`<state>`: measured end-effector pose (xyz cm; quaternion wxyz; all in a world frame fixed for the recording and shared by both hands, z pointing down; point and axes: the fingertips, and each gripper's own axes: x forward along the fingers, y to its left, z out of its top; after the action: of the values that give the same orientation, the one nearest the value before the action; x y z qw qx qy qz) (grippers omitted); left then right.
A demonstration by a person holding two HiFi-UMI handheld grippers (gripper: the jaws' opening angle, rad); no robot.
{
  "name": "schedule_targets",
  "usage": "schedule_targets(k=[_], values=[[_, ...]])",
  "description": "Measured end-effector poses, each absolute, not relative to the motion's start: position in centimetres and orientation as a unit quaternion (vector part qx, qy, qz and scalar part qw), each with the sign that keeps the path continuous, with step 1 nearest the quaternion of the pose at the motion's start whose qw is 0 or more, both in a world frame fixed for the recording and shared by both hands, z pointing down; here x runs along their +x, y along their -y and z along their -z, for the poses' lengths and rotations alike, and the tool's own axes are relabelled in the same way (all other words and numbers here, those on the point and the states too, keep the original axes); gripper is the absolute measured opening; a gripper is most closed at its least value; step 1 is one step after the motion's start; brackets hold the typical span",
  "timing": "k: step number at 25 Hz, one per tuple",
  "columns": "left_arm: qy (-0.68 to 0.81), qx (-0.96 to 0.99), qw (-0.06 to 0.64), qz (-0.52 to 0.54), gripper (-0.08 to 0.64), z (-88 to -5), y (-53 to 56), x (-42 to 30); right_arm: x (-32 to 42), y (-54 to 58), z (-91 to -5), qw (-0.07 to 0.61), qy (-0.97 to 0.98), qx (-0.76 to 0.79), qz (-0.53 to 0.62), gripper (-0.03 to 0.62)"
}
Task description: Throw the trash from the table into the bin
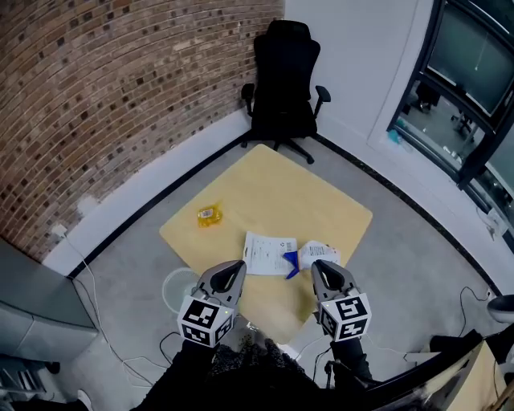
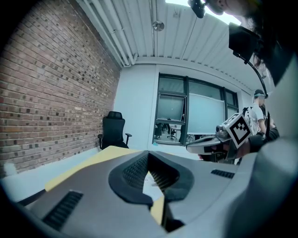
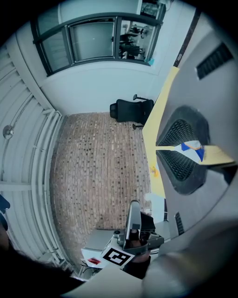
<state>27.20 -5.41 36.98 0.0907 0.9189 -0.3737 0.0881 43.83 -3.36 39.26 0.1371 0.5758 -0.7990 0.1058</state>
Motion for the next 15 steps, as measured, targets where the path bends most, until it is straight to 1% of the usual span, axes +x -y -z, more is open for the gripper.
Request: schedule_targets(k=[3,5,10,15], values=[[0.369,0.921,0.093,-0.09,-0.002,-37.2,6.3,27.4,44.8,4.1,-40.0,0.165,0.779,0.598,-0.097,0.021],[0.366,0.921,0.096,-0.09,-0.002,-37.3,6.7,27.4,45.3,4.6,-40.8,0.183,0.766,0.607,-0.104,0.119],[0.362,0.921,0.109,-0.093,-0.002,-38.0,7.5,27.0,45.8,5.1,-43.7,0.217,0.748,0.611,-0.141,0.251],[0.357,0.923,0.108,-0.098,-0.002,-38.3,7.8,27.1,45.8,5.1,-47.3,0.311,0.741,0.58,-0.131,0.288]])
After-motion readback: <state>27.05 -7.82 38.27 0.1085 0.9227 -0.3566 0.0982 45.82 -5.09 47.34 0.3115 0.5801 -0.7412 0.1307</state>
